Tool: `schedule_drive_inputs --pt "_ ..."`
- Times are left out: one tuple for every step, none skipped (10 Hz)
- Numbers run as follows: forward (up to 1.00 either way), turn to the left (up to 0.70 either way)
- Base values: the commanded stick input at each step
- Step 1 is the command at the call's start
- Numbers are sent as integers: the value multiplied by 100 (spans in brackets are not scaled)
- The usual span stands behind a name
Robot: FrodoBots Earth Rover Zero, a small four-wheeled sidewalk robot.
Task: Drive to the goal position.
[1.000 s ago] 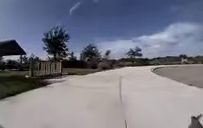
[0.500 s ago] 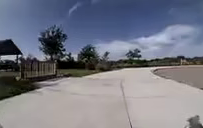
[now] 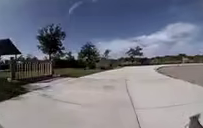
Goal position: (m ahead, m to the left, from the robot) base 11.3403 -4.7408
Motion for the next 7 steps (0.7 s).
schedule_drive_inputs --pt "85 0" --pt "85 0" --pt "85 0" --pt "85 0" --pt "85 0" --pt "85 0" --pt "85 0"
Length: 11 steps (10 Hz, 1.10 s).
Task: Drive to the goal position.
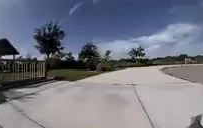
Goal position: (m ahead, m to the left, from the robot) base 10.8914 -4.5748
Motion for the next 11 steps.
schedule_drive_inputs --pt "85 0" --pt "85 0" --pt "85 0" --pt "85 0" --pt "85 0" --pt "85 0" --pt "85 0" --pt "85 0" --pt "85 0" --pt "85 0" --pt "85 0"
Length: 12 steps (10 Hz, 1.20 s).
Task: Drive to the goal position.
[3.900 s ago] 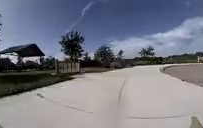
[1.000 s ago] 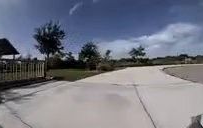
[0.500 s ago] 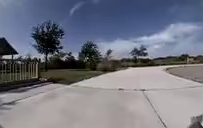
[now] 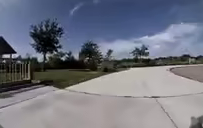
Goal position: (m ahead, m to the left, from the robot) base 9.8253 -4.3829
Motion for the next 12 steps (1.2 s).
schedule_drive_inputs --pt "85 0" --pt "85 0" --pt "85 0" --pt "85 0" --pt "85 0" --pt "85 0" --pt "85 0" --pt "85 0" --pt "85 0" --pt "85 0" --pt "85 -4" --pt "85 -30"
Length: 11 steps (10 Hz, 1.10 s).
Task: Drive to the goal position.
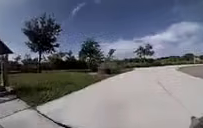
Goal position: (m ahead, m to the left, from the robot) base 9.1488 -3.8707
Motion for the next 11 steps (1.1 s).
schedule_drive_inputs --pt "85 -34" --pt "85 -34" --pt "85 -34" --pt "85 -34" --pt "85 -34" --pt "85 -34" --pt "85 -34" --pt "85 -34" --pt "85 -34" --pt "85 -34" --pt "85 -34"
